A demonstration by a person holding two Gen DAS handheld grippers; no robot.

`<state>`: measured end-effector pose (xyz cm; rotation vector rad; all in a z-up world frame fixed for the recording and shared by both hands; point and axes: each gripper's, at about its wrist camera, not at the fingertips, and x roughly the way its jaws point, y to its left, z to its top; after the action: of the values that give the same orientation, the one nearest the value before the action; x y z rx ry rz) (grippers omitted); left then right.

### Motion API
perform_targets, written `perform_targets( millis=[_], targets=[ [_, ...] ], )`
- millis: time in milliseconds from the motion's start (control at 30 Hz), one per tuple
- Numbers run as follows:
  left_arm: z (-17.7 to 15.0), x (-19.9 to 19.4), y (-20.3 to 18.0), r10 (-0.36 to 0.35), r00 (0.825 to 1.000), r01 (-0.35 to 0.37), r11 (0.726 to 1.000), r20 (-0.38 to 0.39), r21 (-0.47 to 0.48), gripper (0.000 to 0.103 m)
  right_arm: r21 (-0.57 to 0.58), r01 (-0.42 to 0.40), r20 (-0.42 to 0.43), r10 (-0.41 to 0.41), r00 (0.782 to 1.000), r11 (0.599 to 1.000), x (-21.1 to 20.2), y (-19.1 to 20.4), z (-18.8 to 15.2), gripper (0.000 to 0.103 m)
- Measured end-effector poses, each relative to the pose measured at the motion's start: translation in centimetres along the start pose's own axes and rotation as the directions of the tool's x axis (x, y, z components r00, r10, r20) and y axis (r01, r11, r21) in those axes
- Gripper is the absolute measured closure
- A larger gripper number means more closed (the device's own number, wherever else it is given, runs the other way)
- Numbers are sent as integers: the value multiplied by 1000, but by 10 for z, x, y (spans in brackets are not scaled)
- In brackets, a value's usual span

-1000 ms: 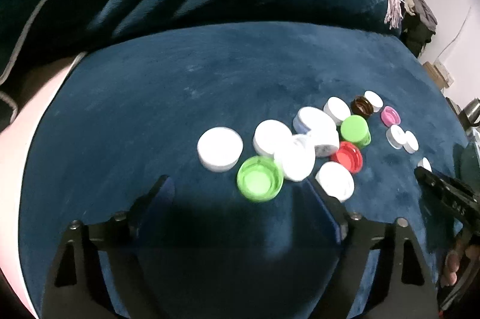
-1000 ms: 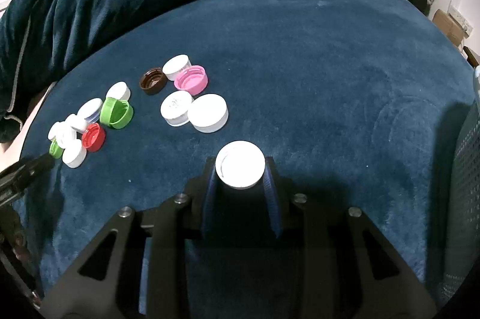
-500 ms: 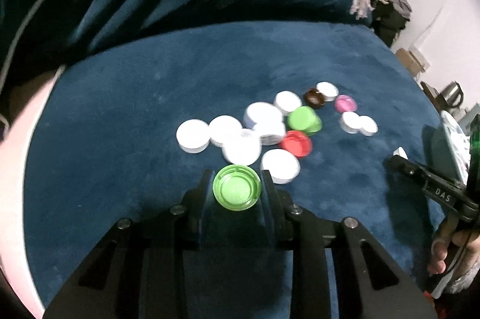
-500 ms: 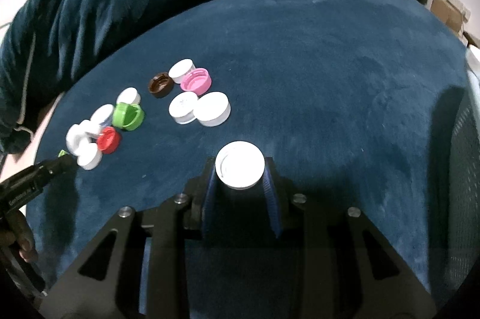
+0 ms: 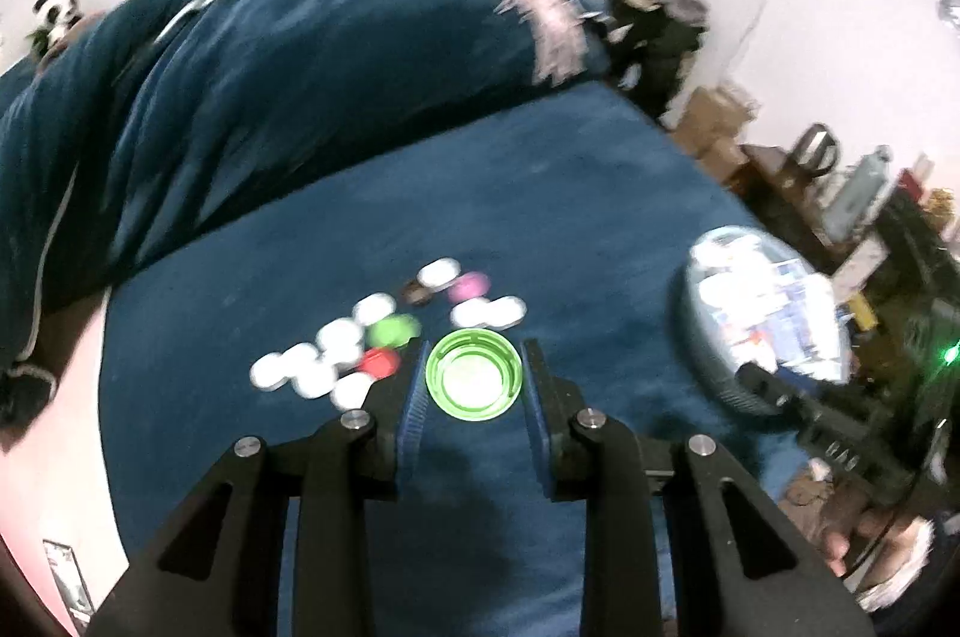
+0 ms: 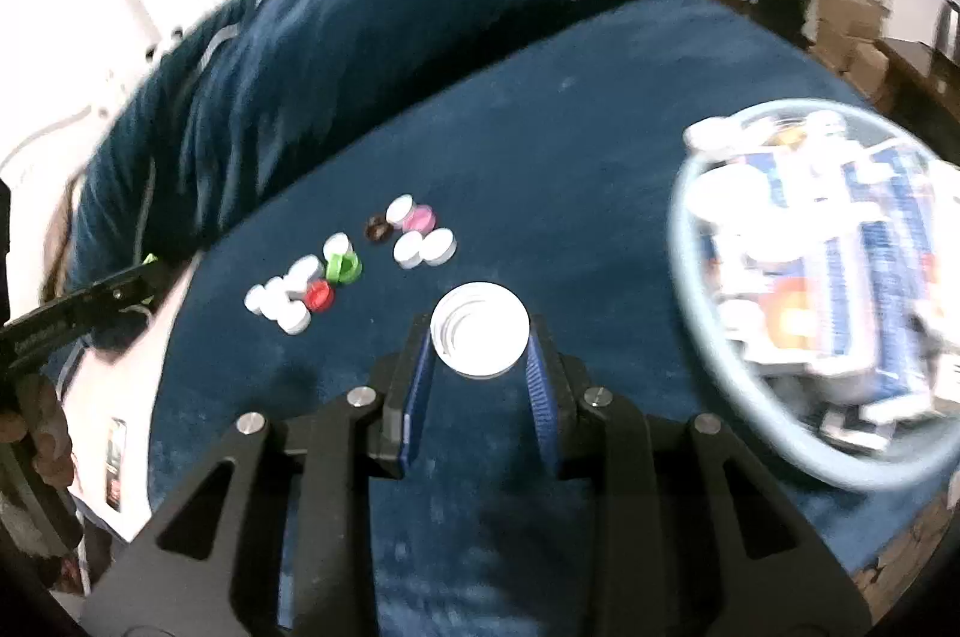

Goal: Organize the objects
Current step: 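Carry both caps over the basket and open both grippers to drop them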

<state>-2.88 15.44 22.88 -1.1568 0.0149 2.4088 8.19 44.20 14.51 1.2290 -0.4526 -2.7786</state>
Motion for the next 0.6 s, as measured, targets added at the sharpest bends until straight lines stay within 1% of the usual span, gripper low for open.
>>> perform_targets(
  millis=[67,167,200,267,333,400,467,500,567,600],
  targets=[
    [13,-10,-29,-50,999,50,999,4,8,73,22,7,31,-8,999,1000,-22,-11,0,72],
    [23,-10,-72,-151,988,151,989,-11,0,73,68,24,61,-28,998,997,-50,-34,-2,72],
    [25,-4,-92,-191,981,191,982,-24,0,73,86,29,66,-35,997,996,-55,-43,-3,72],
    [24,11,-126,-246,967,247,969,-59,4,73,135,47,66,-56,996,990,-66,-64,-5,72],
    [18,32,-160,-286,952,289,957,-107,16,73,188,70,62,-83,995,980,-73,-87,-8,72],
    [5,59,-195,-310,936,318,948,-165,23,73,247,101,53,-117,992,964,-79,-114,-10,72],
    [-11,86,-222,-311,924,325,945,-220,31,73,302,128,34,-144,989,945,-81,-138,-13,72],
    [-20,99,-233,-304,921,321,946,-245,34,73,316,133,24,-148,989,939,-82,-147,-15,72],
    [-34,113,-245,-297,916,319,947,-270,44,73,336,143,-2,-152,988,931,-78,-159,-17,72],
    [-41,118,-248,-280,916,309,949,-287,61,73,334,147,-13,-152,988,931,-77,-162,-18,72]
  ],
)
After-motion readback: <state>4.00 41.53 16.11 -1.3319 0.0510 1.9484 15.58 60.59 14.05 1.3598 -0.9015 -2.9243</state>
